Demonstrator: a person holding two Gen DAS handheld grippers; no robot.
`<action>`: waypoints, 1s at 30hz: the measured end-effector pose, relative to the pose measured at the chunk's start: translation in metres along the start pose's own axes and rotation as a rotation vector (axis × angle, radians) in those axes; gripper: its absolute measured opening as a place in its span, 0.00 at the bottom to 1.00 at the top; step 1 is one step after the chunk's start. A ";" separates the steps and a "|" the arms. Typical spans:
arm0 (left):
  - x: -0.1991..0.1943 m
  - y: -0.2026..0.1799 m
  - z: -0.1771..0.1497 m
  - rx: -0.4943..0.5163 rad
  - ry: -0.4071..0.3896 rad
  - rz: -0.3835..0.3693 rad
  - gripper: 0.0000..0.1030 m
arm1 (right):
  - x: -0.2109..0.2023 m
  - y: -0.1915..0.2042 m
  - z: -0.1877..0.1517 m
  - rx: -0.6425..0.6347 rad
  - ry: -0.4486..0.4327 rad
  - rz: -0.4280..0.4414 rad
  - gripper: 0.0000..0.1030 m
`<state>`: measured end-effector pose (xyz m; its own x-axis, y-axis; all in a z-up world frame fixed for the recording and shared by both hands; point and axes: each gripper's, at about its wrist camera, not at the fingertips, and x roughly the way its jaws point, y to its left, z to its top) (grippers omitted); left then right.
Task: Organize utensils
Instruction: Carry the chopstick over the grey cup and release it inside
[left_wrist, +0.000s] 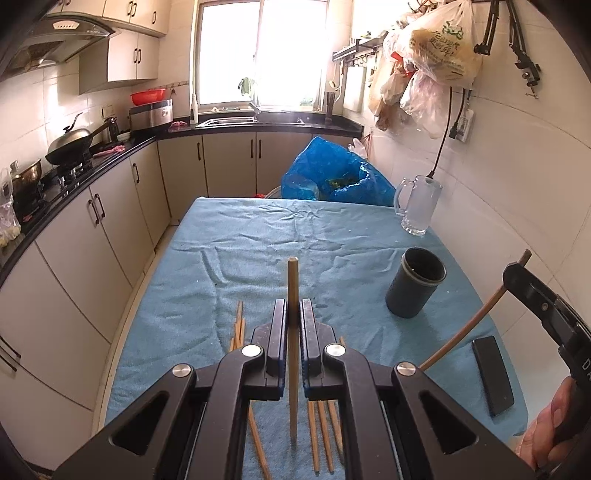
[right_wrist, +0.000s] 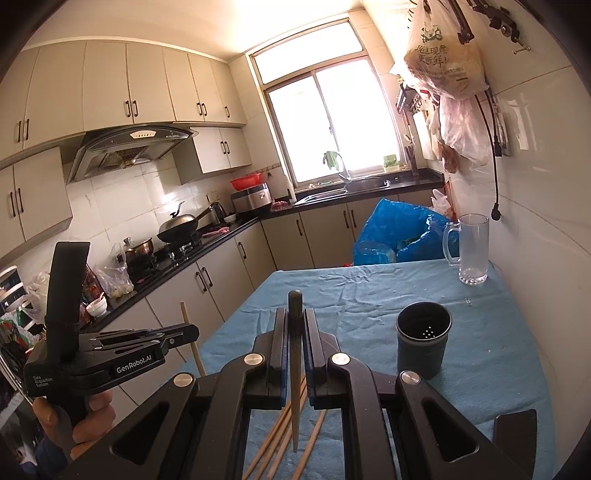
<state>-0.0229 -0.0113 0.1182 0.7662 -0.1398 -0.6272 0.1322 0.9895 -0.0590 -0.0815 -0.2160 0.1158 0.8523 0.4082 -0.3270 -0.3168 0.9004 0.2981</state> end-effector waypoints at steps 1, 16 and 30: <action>0.000 -0.001 0.001 0.002 -0.001 -0.001 0.06 | -0.001 -0.001 0.000 0.002 -0.003 -0.001 0.08; 0.004 -0.043 0.043 0.071 -0.016 -0.096 0.06 | -0.028 -0.045 0.035 0.077 -0.100 -0.092 0.08; 0.012 -0.111 0.131 0.128 -0.051 -0.187 0.06 | -0.035 -0.099 0.108 0.129 -0.221 -0.237 0.08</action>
<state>0.0538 -0.1274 0.2194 0.7511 -0.3252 -0.5745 0.3511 0.9337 -0.0695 -0.0352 -0.3362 0.1948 0.9700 0.1344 -0.2025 -0.0558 0.9341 0.3527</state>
